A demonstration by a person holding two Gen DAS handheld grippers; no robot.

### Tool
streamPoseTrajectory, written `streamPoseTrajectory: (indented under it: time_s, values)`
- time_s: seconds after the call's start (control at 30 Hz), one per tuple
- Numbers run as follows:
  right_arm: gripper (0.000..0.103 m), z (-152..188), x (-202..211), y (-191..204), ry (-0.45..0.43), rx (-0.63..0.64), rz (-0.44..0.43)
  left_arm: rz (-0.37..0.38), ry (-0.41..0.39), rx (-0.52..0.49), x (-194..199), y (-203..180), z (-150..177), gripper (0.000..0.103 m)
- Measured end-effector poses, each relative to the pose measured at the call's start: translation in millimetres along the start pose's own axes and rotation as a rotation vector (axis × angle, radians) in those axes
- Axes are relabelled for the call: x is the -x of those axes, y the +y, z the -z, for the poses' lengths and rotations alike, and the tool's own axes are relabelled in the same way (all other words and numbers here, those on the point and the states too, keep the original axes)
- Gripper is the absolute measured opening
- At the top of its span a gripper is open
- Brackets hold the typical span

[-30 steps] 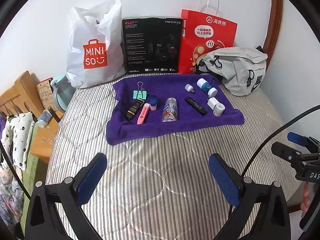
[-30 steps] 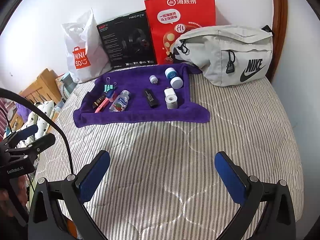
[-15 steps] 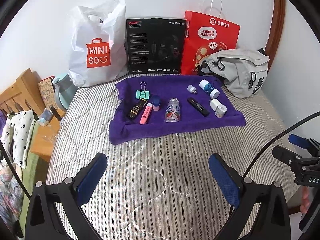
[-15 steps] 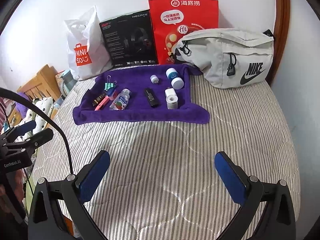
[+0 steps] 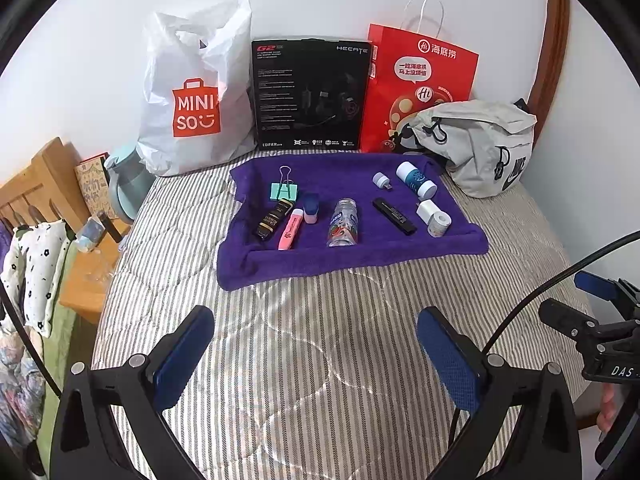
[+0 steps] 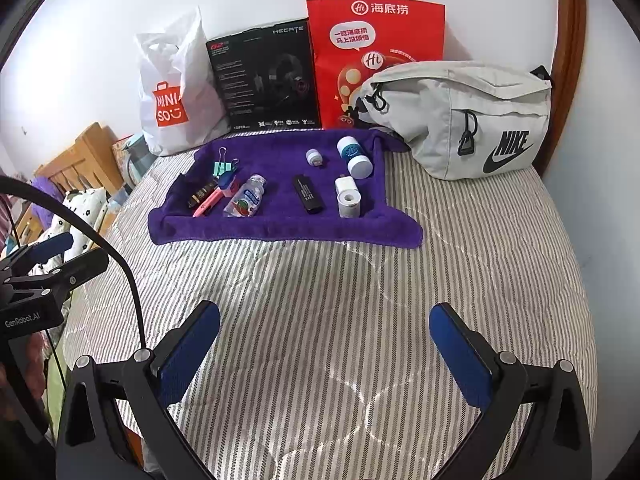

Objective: Organize rigid objects

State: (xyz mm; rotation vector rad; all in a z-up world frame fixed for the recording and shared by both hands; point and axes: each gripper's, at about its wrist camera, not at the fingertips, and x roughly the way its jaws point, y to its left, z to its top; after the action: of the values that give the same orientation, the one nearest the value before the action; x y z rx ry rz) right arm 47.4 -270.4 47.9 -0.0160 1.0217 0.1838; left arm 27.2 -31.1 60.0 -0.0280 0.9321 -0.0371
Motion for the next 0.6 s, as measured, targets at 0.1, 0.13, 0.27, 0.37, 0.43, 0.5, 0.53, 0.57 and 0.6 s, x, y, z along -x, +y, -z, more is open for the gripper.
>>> streamPoseTrajectory:
  time_s: [0.1, 0.13, 0.27, 0.37, 0.43, 0.5, 0.53, 0.57, 0.6]
  values:
    - [0.103, 0.1, 1.2, 0.5, -0.005, 0.002, 0.001, -0.003, -0.004, -0.001, 1.4, -1.0, 0.3, 0.103]
    - [0.103, 0.1, 1.2, 0.6, -0.005, 0.003, 0.001, -0.002, -0.004, -0.001, 1.8, -1.1, 0.2, 0.103]
    - [0.103, 0.3, 3.4, 0.4, -0.009, 0.002, 0.003, -0.002, -0.004, -0.002, 2.2, -1.6, 0.2, 0.103]
    - [0.103, 0.3, 4.6, 0.3, -0.012, 0.002, 0.004, -0.002, -0.005, -0.001, 2.8, -2.0, 0.2, 0.103]
    - [0.103, 0.6, 4.8, 0.2, -0.012, 0.003, 0.004, -0.003, -0.005, 0.0, 2.9, -2.2, 0.5, 0.103]
    - [0.103, 0.5, 4.7, 0.2, -0.012, 0.003, 0.003, -0.002, -0.004, -0.001, 2.6, -1.9, 0.6, 0.103]
    - [0.103, 0.3, 4.7, 0.2, -0.01, 0.004, 0.004, -0.004, -0.002, -0.002, 2.3, -2.0, 0.3, 0.103]
    - [0.103, 0.3, 4.9, 0.2, -0.011, 0.005, 0.005, -0.005, -0.002, -0.001, 3.0, -1.7, 0.5, 0.103]
    - [0.103, 0.3, 4.8, 0.2, -0.011, 0.005, 0.003, -0.006, -0.003, -0.001, 3.3, -1.6, 0.4, 0.103]
